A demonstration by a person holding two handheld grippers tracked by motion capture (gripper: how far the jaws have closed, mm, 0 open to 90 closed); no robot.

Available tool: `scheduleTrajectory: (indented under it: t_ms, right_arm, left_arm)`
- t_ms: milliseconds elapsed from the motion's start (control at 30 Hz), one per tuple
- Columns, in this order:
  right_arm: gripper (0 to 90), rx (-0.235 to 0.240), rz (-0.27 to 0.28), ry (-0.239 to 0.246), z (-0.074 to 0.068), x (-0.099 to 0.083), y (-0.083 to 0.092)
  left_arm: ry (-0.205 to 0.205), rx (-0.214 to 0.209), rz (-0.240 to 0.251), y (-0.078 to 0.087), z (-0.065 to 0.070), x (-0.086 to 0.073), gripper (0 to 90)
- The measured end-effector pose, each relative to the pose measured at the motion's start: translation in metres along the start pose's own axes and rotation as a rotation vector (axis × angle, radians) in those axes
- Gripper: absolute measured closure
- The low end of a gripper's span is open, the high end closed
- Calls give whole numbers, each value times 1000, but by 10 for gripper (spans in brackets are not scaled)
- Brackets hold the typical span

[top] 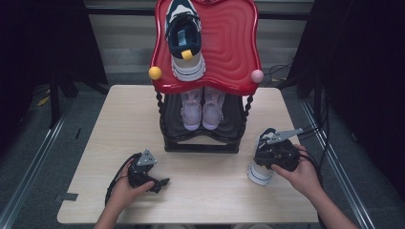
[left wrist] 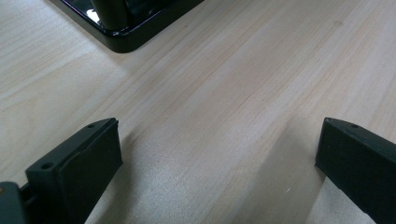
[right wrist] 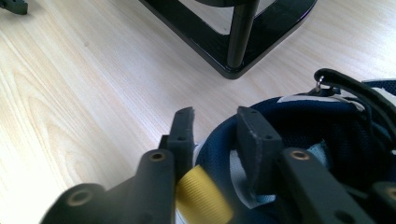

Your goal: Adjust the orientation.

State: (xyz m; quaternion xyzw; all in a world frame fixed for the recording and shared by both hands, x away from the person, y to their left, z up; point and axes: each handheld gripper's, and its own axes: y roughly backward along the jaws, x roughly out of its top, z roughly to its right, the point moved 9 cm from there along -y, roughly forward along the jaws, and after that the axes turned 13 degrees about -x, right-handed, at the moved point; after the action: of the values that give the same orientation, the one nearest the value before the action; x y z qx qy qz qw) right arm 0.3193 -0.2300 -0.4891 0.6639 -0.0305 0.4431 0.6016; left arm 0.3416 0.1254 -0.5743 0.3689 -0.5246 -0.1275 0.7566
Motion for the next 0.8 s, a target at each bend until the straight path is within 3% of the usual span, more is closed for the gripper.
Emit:
scheduleTrajectory:
  t_ms: [267,333,633,800]
  right_arm:
    - [471,9,-25,1,7,3,7]
    - [438,34,-39,5,8,3,10]
    - [426,56,-46,16,13,10,22]
    - [423,71,-77,39,10,4,23]
  left_arm:
    - [1,-2,2,0,0,0,0]
    - [0,-1,0,0,0,0,0]
    - [1,0,1,0,0,0,0]
    - [0,0,0,0,0,0,0]
